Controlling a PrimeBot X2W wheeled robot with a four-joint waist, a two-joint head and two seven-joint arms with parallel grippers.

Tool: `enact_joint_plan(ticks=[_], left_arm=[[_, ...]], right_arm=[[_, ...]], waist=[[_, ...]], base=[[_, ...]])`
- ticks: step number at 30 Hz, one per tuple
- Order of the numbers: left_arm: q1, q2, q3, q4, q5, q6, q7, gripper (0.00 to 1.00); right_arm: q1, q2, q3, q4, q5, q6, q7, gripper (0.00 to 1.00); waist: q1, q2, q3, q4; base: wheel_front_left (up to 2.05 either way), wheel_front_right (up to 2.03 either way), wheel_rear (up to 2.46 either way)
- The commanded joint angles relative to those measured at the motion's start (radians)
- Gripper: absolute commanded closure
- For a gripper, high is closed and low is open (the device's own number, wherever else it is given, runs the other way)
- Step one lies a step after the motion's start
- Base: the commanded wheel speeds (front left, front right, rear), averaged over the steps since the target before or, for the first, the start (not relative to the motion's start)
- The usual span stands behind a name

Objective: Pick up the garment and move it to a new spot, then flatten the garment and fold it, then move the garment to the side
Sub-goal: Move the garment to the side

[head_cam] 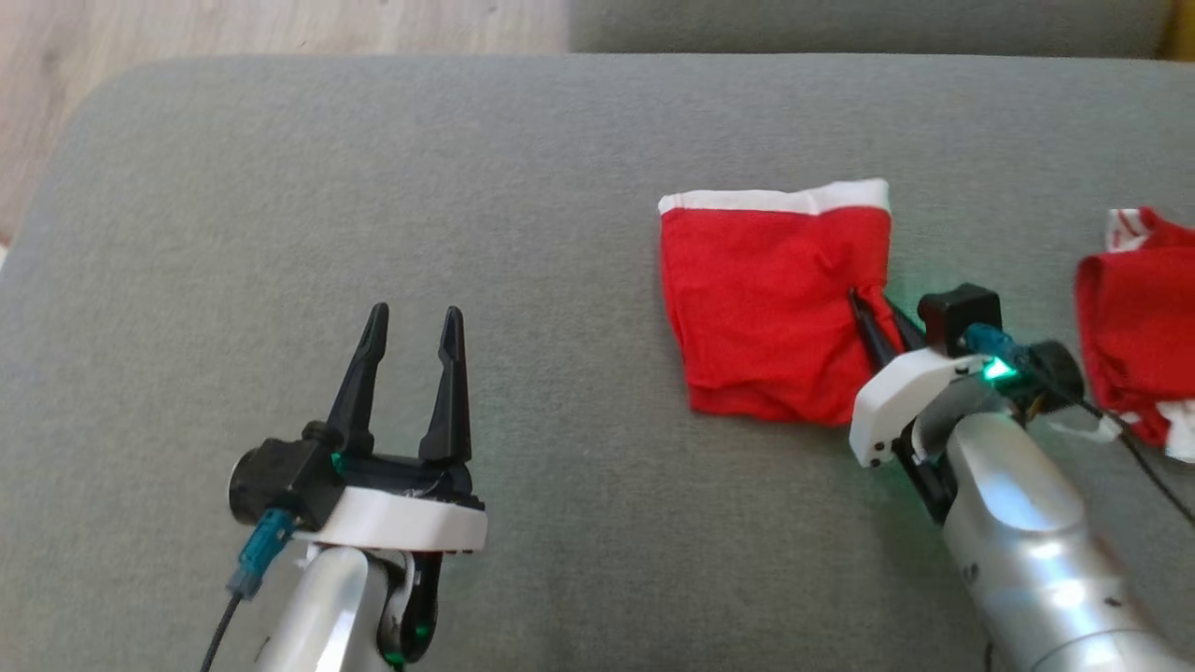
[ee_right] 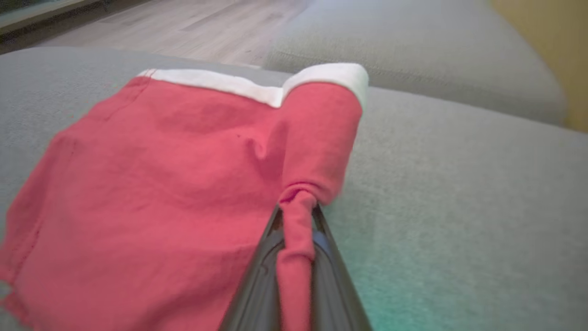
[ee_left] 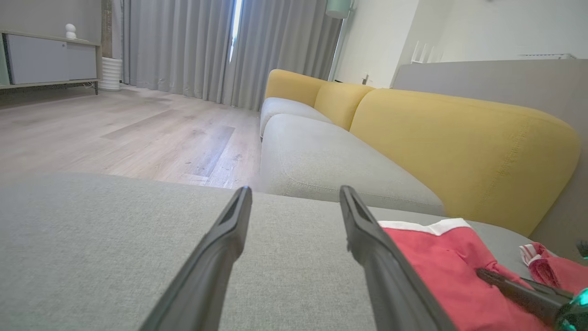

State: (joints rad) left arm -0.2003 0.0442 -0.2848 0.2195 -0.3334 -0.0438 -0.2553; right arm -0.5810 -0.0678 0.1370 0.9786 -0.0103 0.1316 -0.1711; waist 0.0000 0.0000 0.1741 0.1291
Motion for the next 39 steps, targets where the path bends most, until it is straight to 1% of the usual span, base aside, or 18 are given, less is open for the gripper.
enact_joint_plan(ticks=[1,5,9,11,15,16,19,23,28,33,39], left_arm=[[-0.02,0.006,0.039,-0.033,0.008,0.003,-0.006,0.0],[-0.01,0.006,0.044,-0.032,0.007,0.005,-0.006,0.0],[-0.002,0.006,0.051,-0.032,0.008,0.005,-0.006,0.0],[0.001,0.006,0.055,-0.033,0.008,0.006,-0.006,0.0],[-0.002,0.006,0.056,-0.038,0.006,0.006,-0.006,0.0],[-0.002,0.006,0.056,-0.038,0.006,0.006,-0.006,0.0],[-0.008,0.006,0.052,-0.043,0.005,0.006,-0.006,0.0],[-0.018,0.006,0.055,-0.047,0.005,0.003,-0.006,0.0],[-0.042,0.006,0.059,-0.045,0.006,-0.002,-0.006,0.0],[-0.069,0.006,0.05,-0.045,0.01,-0.007,-0.006,0.0],[-0.094,0.006,0.046,-0.039,0.015,-0.013,-0.006,0.0]], right_arm=[[-0.049,-0.009,0.03,-0.031,-0.026,-0.001,-0.022,1.0],[-0.059,-0.056,0.091,-0.051,-0.054,-0.001,-0.021,1.0],[-0.072,-0.149,0.19,-0.088,-0.033,-0.001,0.008,1.0],[-0.078,-0.21,0.245,-0.114,0.001,-0.001,0.031,1.0],[-0.089,-0.358,0.341,-0.182,0.098,-0.001,0.093,1.0],[-0.089,-0.358,0.341,-0.182,0.098,-0.001,0.093,1.0],[-0.089,-0.477,0.39,-0.242,0.179,-0.001,0.139,1.0],[-0.071,-0.622,0.423,-0.301,0.267,-0.001,0.202,1.0],[-0.043,-0.761,0.416,-0.319,0.329,-0.001,0.265,1.0],[-0.037,-0.798,0.397,-0.296,0.34,-0.001,0.278,1.0],[-0.039,-0.803,0.347,-0.228,0.317,-0.001,0.294,1.0]], waist=[[0.0,0.0,-0.019,-0.026],[0.0,0.0,-0.038,-0.056],[0.0,0.0,-0.053,-0.081],[0.0,0.0,-0.056,-0.091],[0.0,0.0,-0.048,-0.103],[0.0,0.0,-0.048,-0.103],[0.0,0.0,-0.033,-0.104],[0.0,0.0,-0.004,-0.104],[0.0,0.0,0.042,-0.104],[0.0,0.0,0.085,-0.1],[0.0,0.0,0.119,-0.09]], base=[[0.0,0.0,0.0],[0.0,0.0,0.0],[0.0,0.0,0.0],[0.0,0.0,0.0],[0.0,0.0,0.0],[0.0,0.0,0.0],[0.0,0.0,0.0],[0.0,0.0,0.0],[0.0,0.0,0.0],[0.0,0.0,0.0],[0.0,0.0,0.0]])
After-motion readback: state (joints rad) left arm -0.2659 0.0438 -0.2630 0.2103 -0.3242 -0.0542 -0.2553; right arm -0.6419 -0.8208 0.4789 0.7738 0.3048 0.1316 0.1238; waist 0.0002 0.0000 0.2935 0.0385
